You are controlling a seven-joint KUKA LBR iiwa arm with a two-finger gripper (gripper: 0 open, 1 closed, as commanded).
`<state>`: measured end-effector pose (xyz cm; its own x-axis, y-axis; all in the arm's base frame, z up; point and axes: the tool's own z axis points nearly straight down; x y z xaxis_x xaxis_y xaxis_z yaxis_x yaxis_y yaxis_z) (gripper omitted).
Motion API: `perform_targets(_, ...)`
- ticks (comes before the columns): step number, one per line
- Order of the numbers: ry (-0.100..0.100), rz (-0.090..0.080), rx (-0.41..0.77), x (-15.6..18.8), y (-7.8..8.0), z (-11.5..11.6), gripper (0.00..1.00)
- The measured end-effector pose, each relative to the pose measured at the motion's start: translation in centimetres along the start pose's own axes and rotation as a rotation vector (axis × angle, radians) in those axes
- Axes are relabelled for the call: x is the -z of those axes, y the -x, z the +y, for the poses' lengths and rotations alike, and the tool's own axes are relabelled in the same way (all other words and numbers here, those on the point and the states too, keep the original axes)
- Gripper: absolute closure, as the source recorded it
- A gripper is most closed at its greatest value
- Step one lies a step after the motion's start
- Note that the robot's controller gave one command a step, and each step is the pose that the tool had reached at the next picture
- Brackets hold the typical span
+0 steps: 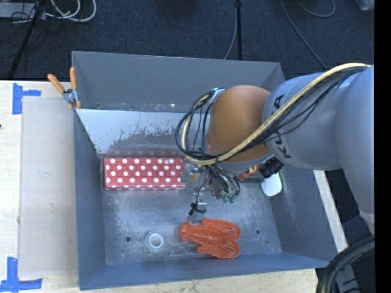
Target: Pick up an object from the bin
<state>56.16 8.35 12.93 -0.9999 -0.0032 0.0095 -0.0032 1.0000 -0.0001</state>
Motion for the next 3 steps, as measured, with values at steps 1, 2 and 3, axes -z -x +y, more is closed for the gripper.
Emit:
perform_targets(1,0.001,-0.007,-0.002,0.5,0.1,0.0,0.00)
perform_targets(2,0.001,-0.004,-0.018,-4.1,-2.0,-2.8,0.00)
perform_targets(3,0.001,-0.001,0.177,-5.9,-5.1,-3.8,1.00)
